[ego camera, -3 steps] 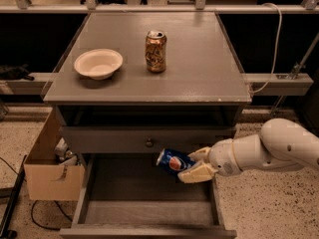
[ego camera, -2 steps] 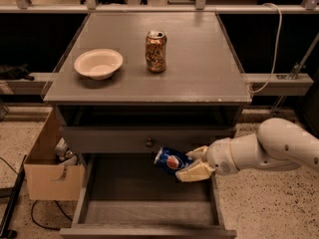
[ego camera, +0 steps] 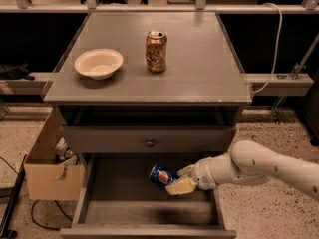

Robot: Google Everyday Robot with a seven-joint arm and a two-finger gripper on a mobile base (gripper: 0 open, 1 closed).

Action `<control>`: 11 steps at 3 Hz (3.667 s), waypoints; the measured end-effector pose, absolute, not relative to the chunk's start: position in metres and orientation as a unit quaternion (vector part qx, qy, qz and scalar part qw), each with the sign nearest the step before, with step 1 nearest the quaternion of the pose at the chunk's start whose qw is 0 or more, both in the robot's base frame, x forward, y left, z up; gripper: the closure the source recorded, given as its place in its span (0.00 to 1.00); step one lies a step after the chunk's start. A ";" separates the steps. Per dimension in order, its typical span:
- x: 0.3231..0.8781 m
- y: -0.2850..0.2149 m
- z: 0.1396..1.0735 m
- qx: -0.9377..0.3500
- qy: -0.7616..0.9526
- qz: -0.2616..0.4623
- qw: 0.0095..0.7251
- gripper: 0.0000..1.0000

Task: Place pepsi can into middle drawer

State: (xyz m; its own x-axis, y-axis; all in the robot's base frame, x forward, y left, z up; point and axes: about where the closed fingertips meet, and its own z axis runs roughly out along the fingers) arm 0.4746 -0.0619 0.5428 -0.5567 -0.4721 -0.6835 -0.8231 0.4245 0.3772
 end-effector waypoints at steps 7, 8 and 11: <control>0.487 -0.039 0.391 -0.348 0.868 0.318 0.157 1.00; 0.489 -0.040 0.379 -0.343 0.872 0.312 0.157 1.00; 0.489 -0.040 0.378 -0.343 0.872 0.312 0.157 0.27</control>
Offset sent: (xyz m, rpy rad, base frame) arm 0.0094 -0.0216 -0.1049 -0.1218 0.1094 -0.1914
